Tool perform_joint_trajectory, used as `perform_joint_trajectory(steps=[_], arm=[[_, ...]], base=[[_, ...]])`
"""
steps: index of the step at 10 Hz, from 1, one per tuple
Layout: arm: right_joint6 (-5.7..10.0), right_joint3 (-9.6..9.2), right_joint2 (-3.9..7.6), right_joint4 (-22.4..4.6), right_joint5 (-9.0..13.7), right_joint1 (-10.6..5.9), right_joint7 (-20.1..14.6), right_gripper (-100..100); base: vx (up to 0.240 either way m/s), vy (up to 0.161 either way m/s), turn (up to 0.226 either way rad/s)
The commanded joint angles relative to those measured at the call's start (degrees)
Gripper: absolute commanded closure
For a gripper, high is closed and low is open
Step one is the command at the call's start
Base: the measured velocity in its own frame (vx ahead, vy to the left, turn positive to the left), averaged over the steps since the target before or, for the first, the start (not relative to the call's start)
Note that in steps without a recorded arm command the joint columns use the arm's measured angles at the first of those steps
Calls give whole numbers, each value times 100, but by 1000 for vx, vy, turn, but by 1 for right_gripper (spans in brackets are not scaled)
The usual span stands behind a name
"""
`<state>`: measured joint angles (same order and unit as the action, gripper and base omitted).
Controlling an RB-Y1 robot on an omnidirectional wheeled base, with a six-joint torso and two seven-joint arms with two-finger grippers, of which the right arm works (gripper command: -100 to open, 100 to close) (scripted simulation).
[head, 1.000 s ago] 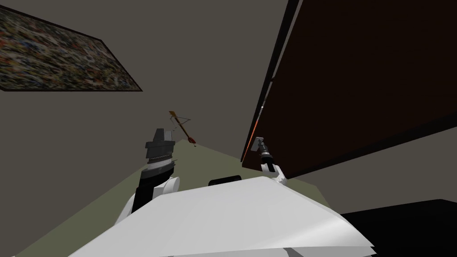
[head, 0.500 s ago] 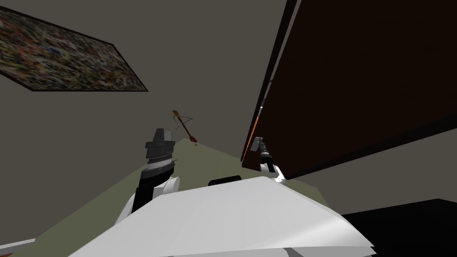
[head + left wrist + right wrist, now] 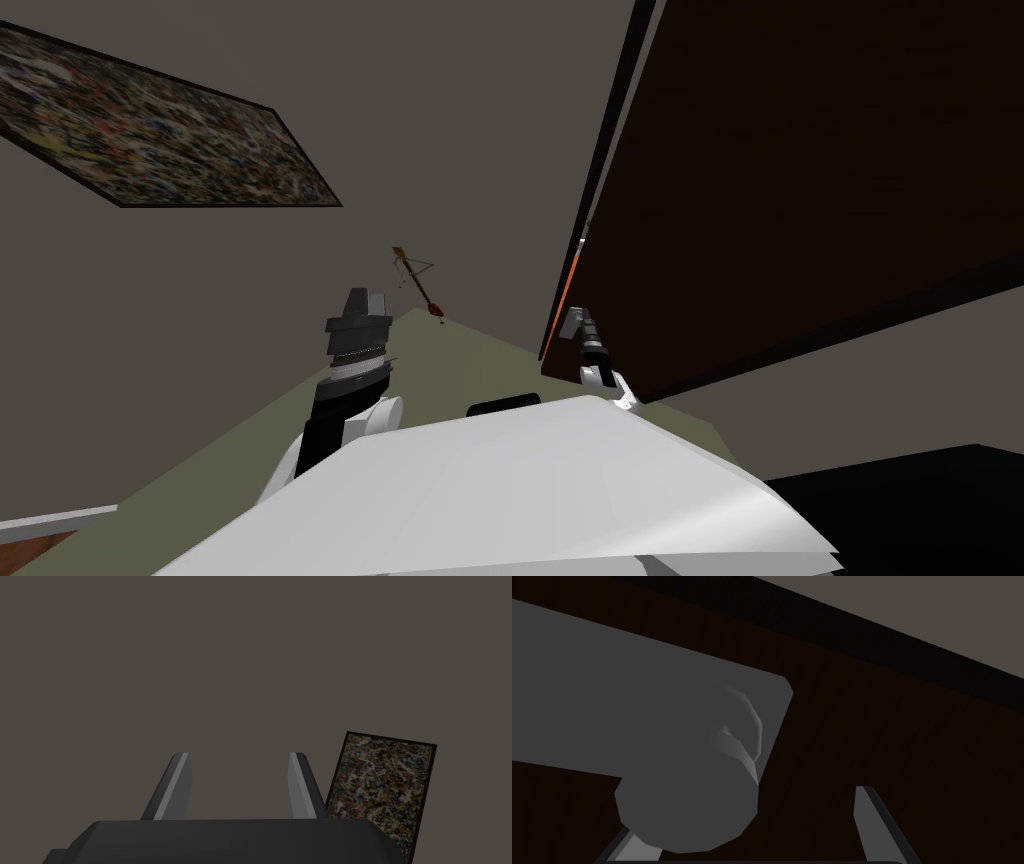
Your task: Pull the door open
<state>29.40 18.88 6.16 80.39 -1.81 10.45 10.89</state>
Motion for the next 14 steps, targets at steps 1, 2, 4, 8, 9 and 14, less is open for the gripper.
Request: perform_joint_trajectory(steps=[1, 2, 4, 8, 9, 14], arm=[[66, -239, -14, 177, 286, 29, -272, 100], [66, -239, -14, 177, 452, 29, -272, 100], [94, -370, 0, 231, 809, 79, -487, 100], [150, -633, 26, 337, 1522, 179, -916, 100], [178, -765, 39, 390, 1725, 229, -1131, 100], [233, -1024, 64, 495, 2581, 327, -1554, 100]], base=[[-63, -38, 93], [-53, -33, 49], [-53, -36, 42], [-54, -32, 65], [-52, -45, 68], [-51, -35, 62]])
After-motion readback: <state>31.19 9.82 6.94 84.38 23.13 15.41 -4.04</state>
